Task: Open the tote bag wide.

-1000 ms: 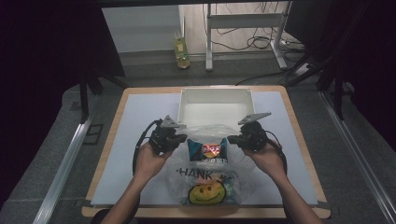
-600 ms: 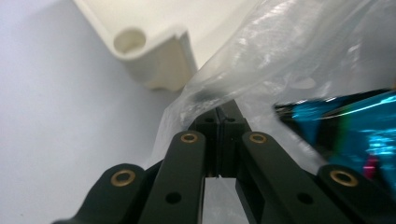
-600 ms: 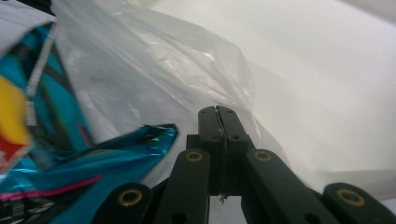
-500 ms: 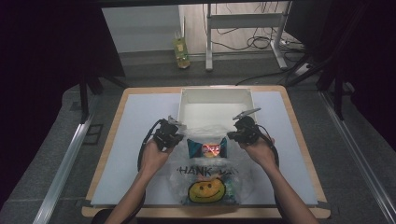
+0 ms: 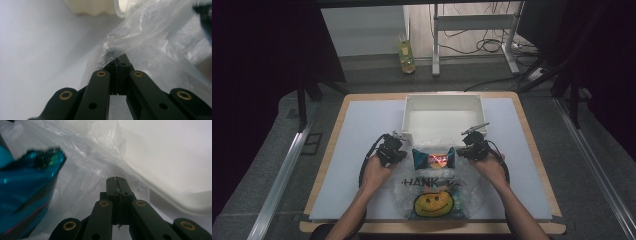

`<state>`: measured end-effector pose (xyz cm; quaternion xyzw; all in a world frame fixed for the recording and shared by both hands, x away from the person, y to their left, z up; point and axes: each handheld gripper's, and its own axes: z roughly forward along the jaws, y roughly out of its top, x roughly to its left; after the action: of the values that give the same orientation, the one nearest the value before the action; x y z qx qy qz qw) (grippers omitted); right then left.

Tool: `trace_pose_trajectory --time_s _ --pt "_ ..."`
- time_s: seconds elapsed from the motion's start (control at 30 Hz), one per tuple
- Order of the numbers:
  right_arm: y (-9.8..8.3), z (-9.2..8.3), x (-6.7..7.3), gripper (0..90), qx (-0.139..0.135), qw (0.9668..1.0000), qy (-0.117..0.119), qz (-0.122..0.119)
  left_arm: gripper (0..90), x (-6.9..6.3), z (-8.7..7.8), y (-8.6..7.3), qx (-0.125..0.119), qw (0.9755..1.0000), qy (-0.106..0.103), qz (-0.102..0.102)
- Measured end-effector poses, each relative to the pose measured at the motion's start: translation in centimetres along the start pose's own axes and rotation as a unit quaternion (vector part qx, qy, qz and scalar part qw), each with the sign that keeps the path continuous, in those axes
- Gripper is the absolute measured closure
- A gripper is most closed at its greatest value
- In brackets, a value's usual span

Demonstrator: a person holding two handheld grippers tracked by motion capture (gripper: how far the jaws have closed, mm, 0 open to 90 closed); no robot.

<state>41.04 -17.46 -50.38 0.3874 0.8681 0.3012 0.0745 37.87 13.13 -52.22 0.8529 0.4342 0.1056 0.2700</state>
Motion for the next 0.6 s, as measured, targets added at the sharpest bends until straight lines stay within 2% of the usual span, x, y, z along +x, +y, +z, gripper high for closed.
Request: trace_pose_trajectory --time_s 0.13,0.2,0.4,0.6 --pt "-0.9 0.3 0.3 89.3 0.009 0.9999 0.004 0.001 89.1 -0.2 -0.4 -1.0 -0.01 0.9999 -0.011 -0.006" --pt "-1.4 0.3 0.4 89.3 0.005 0.9999 0.009 0.004 89.1 -0.4 -0.8 -1.5 -0.009 0.9998 -0.016 -0.004" --pt "-2.6 -0.5 0.6 89.3 -0.001 0.9999 0.013 -0.001 89.1 -0.9 -1.5 -2.8 -0.007 0.9996 -0.026 0.002" --pt "-4.2 -1.5 0.8 89.2 -0.008 0.9999 0.014 -0.001 89.1 -1.3 -2.3 -4.3 -0.009 0.9994 -0.033 0.0"
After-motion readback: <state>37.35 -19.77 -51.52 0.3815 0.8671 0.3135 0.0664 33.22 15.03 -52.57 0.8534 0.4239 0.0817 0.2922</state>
